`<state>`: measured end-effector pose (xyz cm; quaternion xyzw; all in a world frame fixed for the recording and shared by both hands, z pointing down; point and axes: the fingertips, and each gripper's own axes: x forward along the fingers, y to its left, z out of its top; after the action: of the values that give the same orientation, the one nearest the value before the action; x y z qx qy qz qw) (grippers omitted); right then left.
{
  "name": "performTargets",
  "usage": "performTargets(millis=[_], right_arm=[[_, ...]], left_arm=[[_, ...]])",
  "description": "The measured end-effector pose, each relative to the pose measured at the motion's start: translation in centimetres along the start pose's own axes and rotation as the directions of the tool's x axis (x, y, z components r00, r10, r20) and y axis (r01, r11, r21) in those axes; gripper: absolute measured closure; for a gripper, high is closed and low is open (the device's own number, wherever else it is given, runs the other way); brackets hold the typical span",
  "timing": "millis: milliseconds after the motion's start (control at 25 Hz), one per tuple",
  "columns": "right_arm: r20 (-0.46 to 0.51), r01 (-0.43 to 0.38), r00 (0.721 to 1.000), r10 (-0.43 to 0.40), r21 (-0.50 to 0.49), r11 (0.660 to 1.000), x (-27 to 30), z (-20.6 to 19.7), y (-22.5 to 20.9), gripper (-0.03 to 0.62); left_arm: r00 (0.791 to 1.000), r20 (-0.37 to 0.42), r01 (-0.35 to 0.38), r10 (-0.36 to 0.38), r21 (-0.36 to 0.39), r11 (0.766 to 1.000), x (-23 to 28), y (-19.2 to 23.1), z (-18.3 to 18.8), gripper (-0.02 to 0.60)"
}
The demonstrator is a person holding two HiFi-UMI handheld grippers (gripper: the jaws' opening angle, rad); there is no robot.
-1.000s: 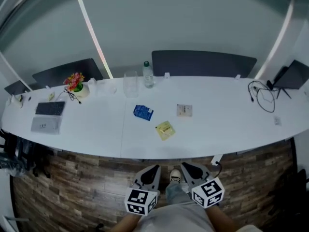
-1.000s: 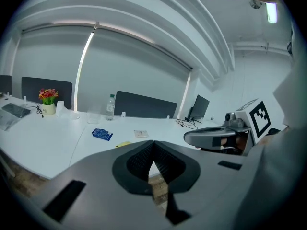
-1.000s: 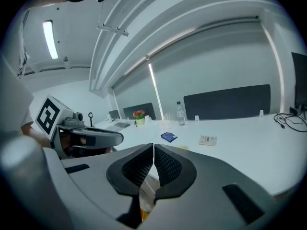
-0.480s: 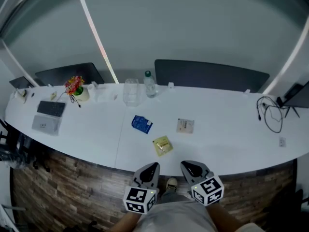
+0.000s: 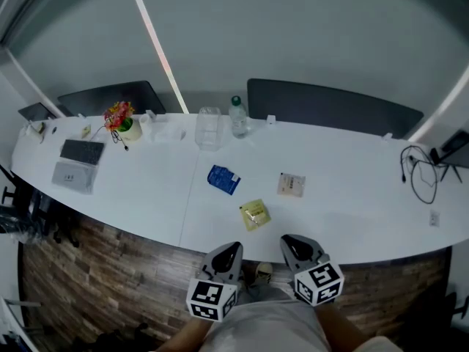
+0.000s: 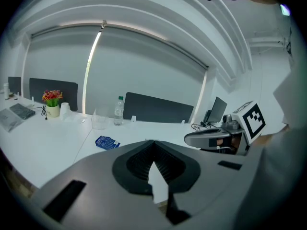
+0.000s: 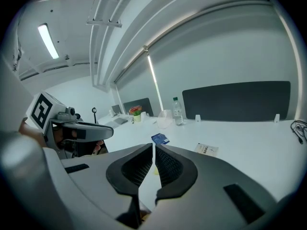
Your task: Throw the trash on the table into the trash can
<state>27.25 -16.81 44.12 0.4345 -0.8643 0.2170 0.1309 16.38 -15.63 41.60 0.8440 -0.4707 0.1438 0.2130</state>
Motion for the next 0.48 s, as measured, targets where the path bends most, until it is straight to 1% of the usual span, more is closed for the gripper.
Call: performTargets(millis=[240, 360, 400, 480], right_arm=[[-0.035, 0.011, 0.999, -0.011, 0.007, 1.000, 1.7, -0.6, -0.1, 0.559], [-0.056, 0.021, 0.998, -0.021, -0.006, 1.000, 2.9, -1.1, -0.5, 0.555], [-0.064, 0.022, 0.998, -0.023, -0.009, 1.000, 3.4, -1.3, -0.7, 0.544], [-0.086, 0.023, 0.996, -0.024, -0.012, 1.000, 4.4, -1.9, -1.1, 0.478]], left_arm=[[1.000, -0.026, 0.013, -0.012, 0.019, 1.000, 0.8, 1.2, 0.0, 0.580], [0.999, -0.030, 0.016, -0.016, 0.011, 1.000, 1.2, 2.0, -0.4, 0.580], [0.999, -0.030, 0.014, -0.014, 0.008, 1.000, 1.4, 2.4, -0.5, 0.580], [0.999, -0.037, 0.011, -0.010, 0.004, 1.000, 1.8, 2.9, -1.0, 0.580]])
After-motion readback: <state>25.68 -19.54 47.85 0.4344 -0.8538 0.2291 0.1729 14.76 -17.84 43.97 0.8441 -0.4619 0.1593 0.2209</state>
